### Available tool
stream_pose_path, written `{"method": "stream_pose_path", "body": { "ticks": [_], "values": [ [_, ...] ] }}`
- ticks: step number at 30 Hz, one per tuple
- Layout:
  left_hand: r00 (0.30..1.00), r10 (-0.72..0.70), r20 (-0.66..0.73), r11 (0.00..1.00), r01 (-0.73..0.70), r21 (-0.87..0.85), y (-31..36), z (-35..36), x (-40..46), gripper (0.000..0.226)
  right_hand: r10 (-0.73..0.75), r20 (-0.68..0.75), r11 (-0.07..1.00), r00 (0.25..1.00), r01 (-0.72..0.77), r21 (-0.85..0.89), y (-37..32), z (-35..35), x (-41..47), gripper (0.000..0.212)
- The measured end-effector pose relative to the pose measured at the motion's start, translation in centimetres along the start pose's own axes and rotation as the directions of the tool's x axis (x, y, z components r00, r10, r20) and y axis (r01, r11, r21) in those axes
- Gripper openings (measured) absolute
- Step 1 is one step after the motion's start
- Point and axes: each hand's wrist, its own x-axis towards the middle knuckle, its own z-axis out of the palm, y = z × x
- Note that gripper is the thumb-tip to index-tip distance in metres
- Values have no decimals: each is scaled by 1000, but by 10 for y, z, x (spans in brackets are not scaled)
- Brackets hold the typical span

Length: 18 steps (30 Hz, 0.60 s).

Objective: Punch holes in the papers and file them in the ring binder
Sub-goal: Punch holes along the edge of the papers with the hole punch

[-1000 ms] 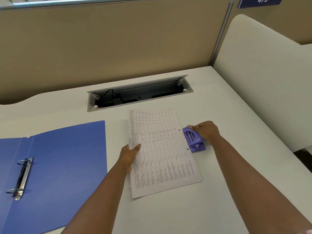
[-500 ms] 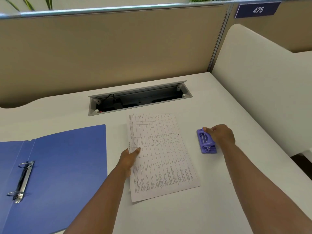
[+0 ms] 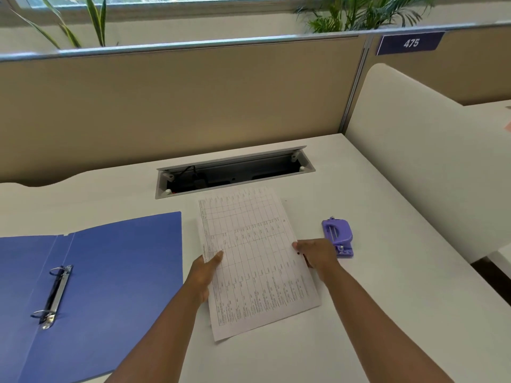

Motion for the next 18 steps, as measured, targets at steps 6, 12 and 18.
{"method": "stream_pose_path", "body": {
  "ticks": [6, 12, 18],
  "values": [
    [999, 11, -44, 999, -8, 54, 3, -5, -1, 44, 16, -63, 999, 998, -18, -31, 4, 8, -11, 27],
    [992, 9, -127, 991, 8, 134, 5, -13, 2, 26, 45, -80, 997, 996, -50, -58, 6, 12, -15, 27],
    [936, 54, -348, 975, 27, 222, 3, -29, 3, 23, 40, -102, 991, 994, -52, -122, 6, 14, -15, 26]
  ]
}}
